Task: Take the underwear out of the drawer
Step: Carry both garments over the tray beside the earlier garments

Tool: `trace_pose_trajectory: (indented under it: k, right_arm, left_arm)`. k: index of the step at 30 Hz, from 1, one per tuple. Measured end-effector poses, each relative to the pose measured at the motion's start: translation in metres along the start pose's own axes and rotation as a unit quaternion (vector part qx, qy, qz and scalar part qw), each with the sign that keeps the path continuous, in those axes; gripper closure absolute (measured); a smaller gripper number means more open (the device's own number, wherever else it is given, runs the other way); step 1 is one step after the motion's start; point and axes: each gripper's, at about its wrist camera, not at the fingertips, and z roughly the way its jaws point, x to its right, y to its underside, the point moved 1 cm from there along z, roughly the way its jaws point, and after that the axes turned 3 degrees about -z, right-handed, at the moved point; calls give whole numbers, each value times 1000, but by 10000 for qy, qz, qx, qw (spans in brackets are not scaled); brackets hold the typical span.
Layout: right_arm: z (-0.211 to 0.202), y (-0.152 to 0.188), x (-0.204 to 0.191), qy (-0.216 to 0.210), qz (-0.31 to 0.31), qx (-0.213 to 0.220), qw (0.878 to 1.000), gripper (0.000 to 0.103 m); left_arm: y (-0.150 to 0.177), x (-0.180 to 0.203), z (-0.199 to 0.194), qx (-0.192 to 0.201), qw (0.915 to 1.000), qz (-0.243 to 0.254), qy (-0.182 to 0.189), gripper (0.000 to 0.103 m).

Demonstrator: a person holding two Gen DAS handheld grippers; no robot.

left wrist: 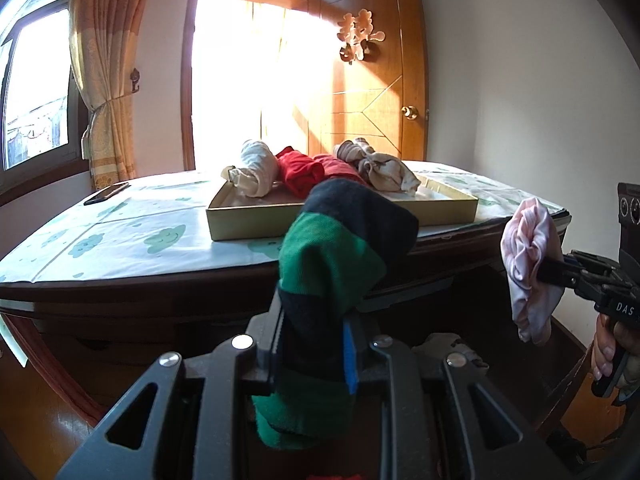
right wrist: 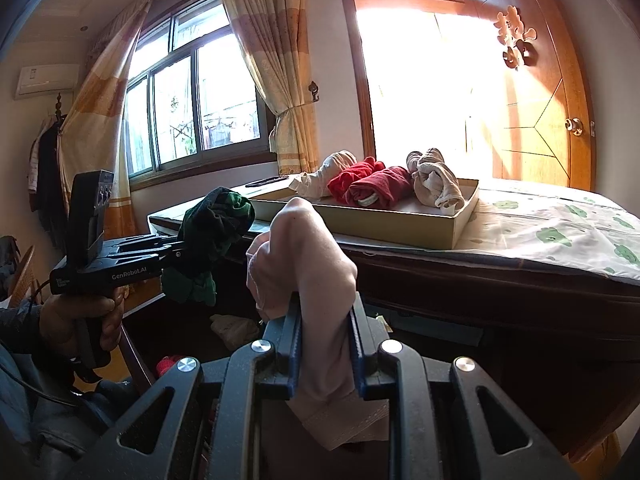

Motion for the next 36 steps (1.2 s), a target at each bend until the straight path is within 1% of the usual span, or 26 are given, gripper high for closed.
trace_pose_trajectory:
  k: [11,14,20,27,36]
  right_arm:
    - [-7,-1,10,-60,207,294,9993,81]
    - [-8,-1,11,-84,271,366,9989,81]
    - [-11,-2,14,-95,379,447,9982,81]
    - [-12,-1,18,-204,585,486,9969,81]
    - [-15,-11,14,-265,574,540,9965,81]
  left_arm:
    - [1,5,-5,180,9998,-17,81,81]
    - [0,7,-5,172,9998,-6,112,81]
    - [1,9,-5,159,9998,-6,156,81]
    - [-1,9,-3,140,9998,22,171,81]
    - [-12,12,-4,151,9997,115,183,81]
